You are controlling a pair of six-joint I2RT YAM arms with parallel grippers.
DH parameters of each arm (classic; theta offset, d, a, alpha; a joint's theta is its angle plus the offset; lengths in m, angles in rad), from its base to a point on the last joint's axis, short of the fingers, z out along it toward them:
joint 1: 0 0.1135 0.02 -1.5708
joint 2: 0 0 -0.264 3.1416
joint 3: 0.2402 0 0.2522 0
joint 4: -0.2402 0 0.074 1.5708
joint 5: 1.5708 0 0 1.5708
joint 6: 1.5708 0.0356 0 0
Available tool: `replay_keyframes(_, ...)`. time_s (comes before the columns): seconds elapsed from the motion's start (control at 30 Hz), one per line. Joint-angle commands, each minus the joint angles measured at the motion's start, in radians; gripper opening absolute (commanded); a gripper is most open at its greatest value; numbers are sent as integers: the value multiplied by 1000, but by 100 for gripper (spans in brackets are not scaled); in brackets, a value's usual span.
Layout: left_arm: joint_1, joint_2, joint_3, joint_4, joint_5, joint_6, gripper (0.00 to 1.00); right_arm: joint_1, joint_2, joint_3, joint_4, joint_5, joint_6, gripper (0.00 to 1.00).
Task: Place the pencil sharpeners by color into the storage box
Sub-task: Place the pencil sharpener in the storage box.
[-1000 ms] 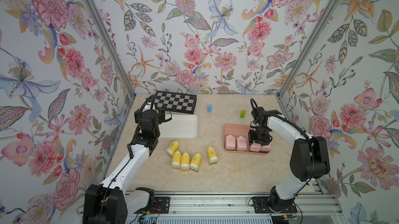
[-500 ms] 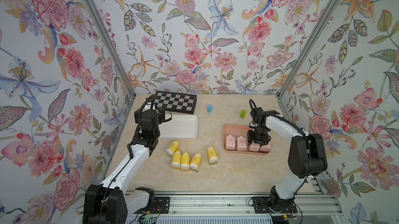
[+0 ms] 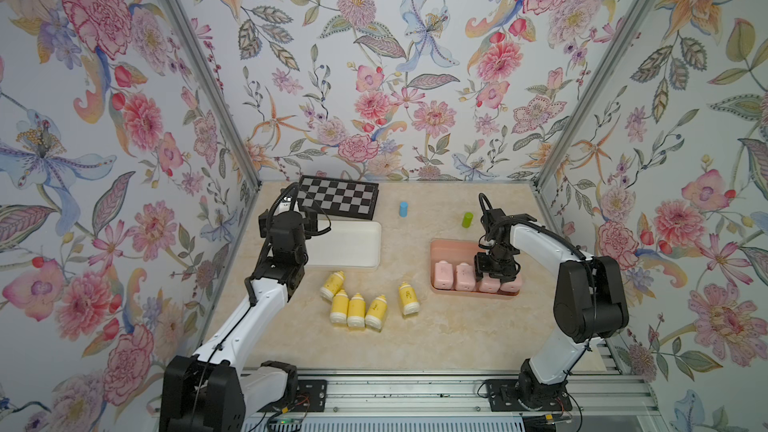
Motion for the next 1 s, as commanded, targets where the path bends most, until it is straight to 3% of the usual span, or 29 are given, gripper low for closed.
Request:
replay_keyframes(0.0,-11,8,2,1,-6,16,99,8,-14,-1,-8,-6,-9,67)
replay_keyframes(0.6,-12,18,5,1,-3,13,99,39,-150,167,-154,25,0,67)
replay_keyframes(0.77,-11,38,11,-6,1,10,99,144,-122,290,-159,9,54,66)
replay_keyframes(0.97,-11,66,17,-15,-22,11,99,315,20,493,-144,39,123,66)
